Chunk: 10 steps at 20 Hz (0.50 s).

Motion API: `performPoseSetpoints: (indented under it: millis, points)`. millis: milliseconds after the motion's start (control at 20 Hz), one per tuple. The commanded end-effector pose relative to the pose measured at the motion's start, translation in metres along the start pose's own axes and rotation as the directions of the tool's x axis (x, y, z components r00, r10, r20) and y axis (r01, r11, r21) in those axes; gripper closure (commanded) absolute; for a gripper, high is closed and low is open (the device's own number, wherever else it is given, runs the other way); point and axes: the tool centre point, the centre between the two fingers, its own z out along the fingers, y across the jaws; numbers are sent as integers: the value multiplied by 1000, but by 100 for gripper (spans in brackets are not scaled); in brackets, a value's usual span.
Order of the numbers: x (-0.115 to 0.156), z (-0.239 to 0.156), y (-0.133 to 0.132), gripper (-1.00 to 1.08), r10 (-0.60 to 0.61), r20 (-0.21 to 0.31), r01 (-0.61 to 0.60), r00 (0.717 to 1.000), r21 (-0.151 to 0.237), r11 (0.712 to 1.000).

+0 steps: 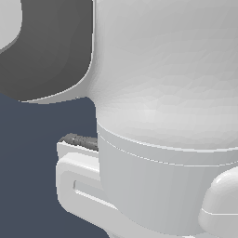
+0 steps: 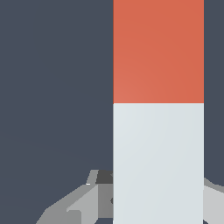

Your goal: Insert the peg into the horizontal hole in a box.

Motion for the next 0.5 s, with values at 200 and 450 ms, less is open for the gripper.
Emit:
performPoseSetpoints:
  millis: [200, 450]
  points:
    - [0, 0, 0, 108, 0, 0, 0, 1000, -1, 1000]
    - [15, -6, 3, 108, -28, 0, 28, 1000, -1, 1000]
